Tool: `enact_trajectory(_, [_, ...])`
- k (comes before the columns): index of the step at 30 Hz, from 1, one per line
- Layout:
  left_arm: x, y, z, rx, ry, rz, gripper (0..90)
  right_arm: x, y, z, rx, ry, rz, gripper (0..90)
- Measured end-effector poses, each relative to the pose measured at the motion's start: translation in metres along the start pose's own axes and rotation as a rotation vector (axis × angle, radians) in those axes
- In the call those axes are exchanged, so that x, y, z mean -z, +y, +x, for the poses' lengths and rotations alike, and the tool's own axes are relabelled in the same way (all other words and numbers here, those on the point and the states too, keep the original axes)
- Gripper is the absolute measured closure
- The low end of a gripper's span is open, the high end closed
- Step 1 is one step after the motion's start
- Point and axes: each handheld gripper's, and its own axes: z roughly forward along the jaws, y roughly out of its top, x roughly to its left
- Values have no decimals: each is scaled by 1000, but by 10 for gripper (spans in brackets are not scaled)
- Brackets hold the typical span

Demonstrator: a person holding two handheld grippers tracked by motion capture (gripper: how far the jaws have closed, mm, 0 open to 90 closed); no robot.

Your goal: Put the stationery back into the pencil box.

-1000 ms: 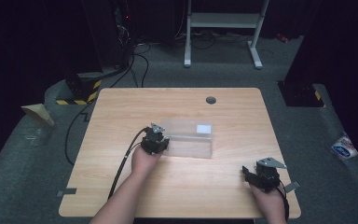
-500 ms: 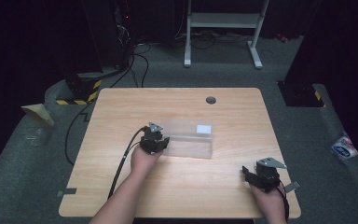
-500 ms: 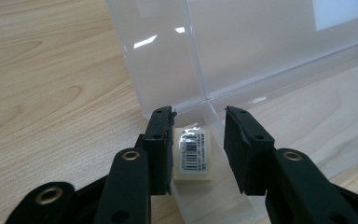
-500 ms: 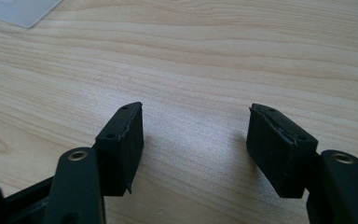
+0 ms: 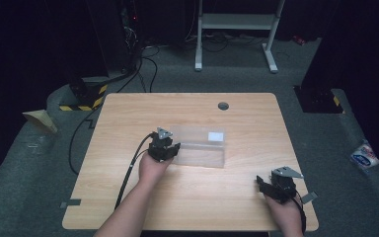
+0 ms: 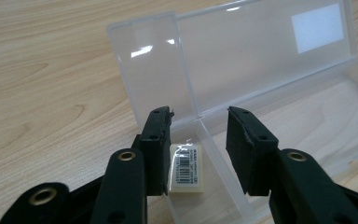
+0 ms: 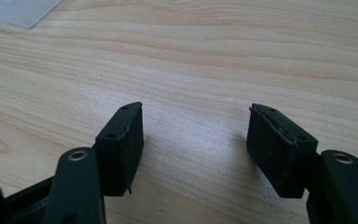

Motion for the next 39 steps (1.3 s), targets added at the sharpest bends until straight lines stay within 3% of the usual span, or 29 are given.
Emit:
enact_trajectory(6, [4, 2, -1, 3, -10, -21, 525, 0, 0, 0, 0, 0, 0, 359])
enact_trajectory(14, [15, 8, -2, -12, -29, -79, 317, 0, 0, 0, 0, 0, 0, 359])
enact_trajectory(19, [21, 12, -2, -10, -52, -97, 275, 0, 0, 0, 0, 0, 0, 359])
enact_trajectory(31, [25, 8, 3, -10, -75, -65, 230, 0, 0, 0, 3, -3, 1, 359])
enact_trajectory(39, [38, -6, 10, -25, -83, -37, 205, 1, -1, 0, -5, -5, 2, 360])
